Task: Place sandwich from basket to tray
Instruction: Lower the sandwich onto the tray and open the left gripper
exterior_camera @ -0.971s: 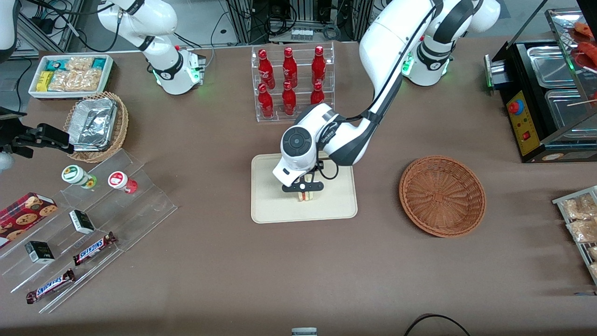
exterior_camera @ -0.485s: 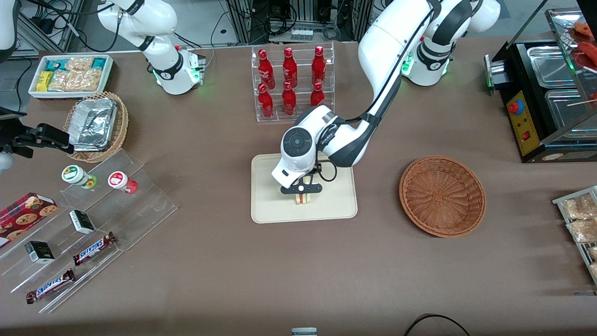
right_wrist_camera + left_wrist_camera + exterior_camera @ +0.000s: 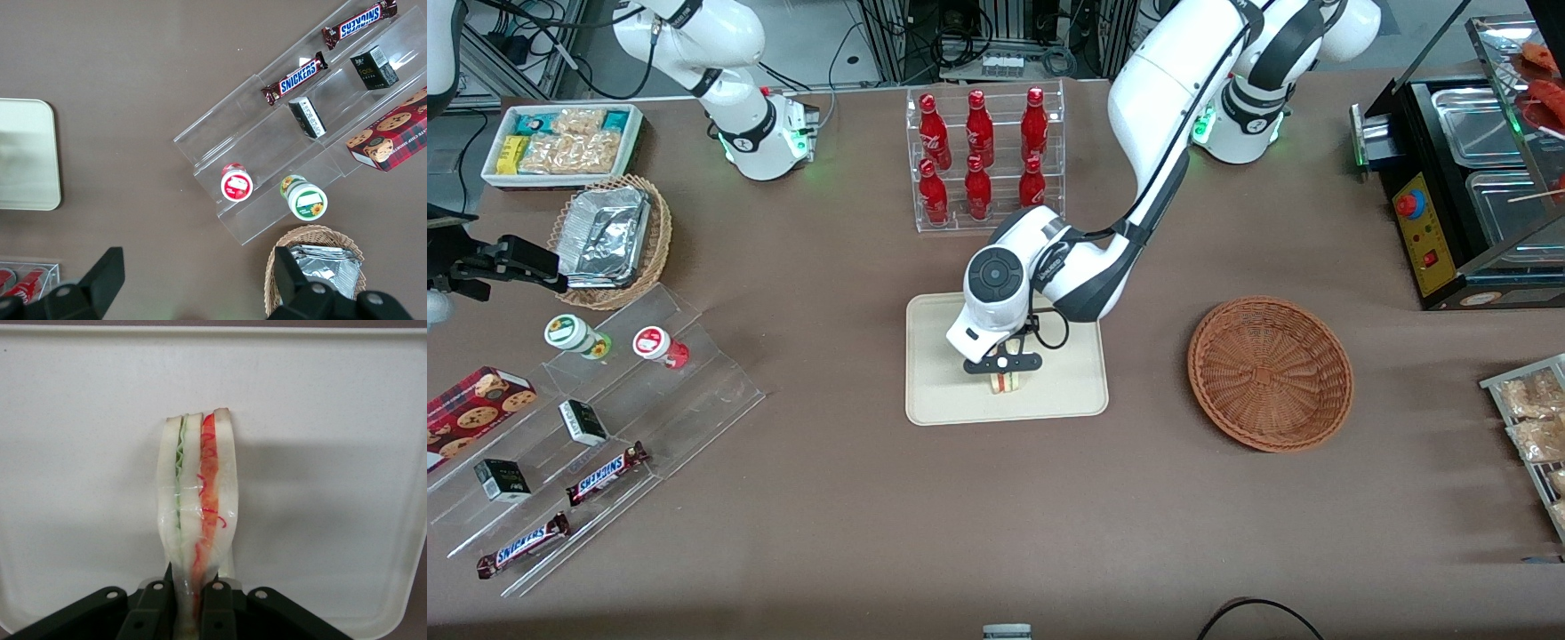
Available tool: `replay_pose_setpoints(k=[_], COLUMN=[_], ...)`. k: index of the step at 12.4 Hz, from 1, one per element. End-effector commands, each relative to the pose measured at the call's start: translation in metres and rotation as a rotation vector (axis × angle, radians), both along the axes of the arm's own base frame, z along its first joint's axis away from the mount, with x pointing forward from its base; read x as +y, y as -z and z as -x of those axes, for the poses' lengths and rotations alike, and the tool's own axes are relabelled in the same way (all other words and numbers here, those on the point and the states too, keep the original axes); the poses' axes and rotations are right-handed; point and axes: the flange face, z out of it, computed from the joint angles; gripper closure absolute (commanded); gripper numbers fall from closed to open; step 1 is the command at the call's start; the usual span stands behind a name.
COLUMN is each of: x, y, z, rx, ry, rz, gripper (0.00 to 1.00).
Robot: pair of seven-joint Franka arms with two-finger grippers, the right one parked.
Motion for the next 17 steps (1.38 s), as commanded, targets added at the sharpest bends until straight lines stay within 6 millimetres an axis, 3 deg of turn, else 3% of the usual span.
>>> replay_pose_setpoints(k=[1, 4, 6, 10, 12, 14, 17], x=[-0.005, -0.006, -0.006, -0.001, 0.018, 0.037, 0.072], y=[-0.001, -0.004, -0.02, -0.092, -0.132, -0.156, -0.166], z=[-0.001, -0.001, -0.003, -0.001, -0.006, -0.011, -0.017], rx=[-0.017, -0.018, -0.022, -0.013, 0.005, 0.006, 0.027], ry=[-0.015, -0.01, -0.011, 0.002, 0.05, 0.164, 0.268], rz=[-0.003, 0.0, 0.007, 0.001, -0.011, -0.008, -0.08], gripper=[0.01, 0.0, 0.0, 0.0, 0.0, 0.0, 0.0])
